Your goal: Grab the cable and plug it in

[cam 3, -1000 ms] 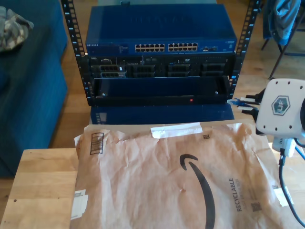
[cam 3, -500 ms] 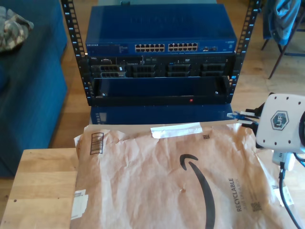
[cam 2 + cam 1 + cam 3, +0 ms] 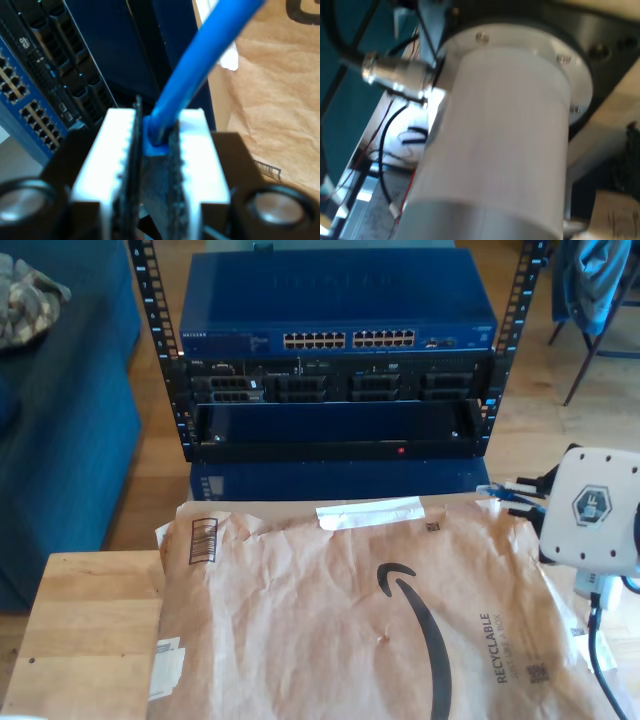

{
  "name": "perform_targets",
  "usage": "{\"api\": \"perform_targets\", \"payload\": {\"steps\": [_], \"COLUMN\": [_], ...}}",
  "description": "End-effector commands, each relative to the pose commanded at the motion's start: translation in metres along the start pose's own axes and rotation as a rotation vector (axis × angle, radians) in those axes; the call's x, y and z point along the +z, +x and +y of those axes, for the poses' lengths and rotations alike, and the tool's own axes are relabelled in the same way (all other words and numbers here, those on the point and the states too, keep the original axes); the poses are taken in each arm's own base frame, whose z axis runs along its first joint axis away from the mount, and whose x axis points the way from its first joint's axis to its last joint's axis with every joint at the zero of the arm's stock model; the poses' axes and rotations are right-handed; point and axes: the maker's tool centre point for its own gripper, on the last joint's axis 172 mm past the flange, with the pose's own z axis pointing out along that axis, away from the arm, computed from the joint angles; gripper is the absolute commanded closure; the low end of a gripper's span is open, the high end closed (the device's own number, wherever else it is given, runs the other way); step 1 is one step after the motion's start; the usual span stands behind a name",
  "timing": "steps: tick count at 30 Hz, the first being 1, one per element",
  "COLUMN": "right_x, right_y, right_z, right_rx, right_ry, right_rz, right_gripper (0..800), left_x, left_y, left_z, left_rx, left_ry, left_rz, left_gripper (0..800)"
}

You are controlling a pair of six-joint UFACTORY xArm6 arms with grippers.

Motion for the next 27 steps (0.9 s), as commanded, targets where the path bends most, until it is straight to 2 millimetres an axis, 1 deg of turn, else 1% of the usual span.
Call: {"api": "perform_targets", "payload": {"steps": [7,10,12,16,19,21,23,27], "right_x": [0.000,0.000,0.000,0.003,0.005,0.004,0.004,0.000], "right_y": [0.000,0.001,0.001,0.004,0.005,0.005,0.004,0.000], "right_z": [0.001,0.000,0.000,0.006,0.008,0.007,0.007,0.000], "right_rx": [0.000,0.001,0.001,0.005,0.006,0.005,0.006,0.005], "right_ry": [-0.001,-0.001,-0.001,-0.011,-0.015,-0.013,-0.012,0.003], "right_rz": [0.001,0.002,0.002,0.006,0.007,0.007,0.005,-0.001], "right_gripper": [797,797,797,797,797,797,797,797], "left_x": [0.007,0.021,0.023,0.044,0.051,0.059,0.061,0.064], "left_y": [0.012,0.006,0.012,0.024,0.036,0.038,0.041,0.040], "left_z": [-0.003,-0.003,-0.001,0.003,0.001,0.003,0.004,0.005], "left_rx": [0.049,0.087,0.108,0.139,0.119,0.122,0.122,0.118], "left_ry": [-0.045,-0.044,-0.047,-0.069,-0.098,-0.099,-0.101,-0.105], "left_rz": [0.041,0.018,0.040,0.083,0.127,0.131,0.147,0.137], "left_gripper": [0,0,0,0,0,0,0,0]}}
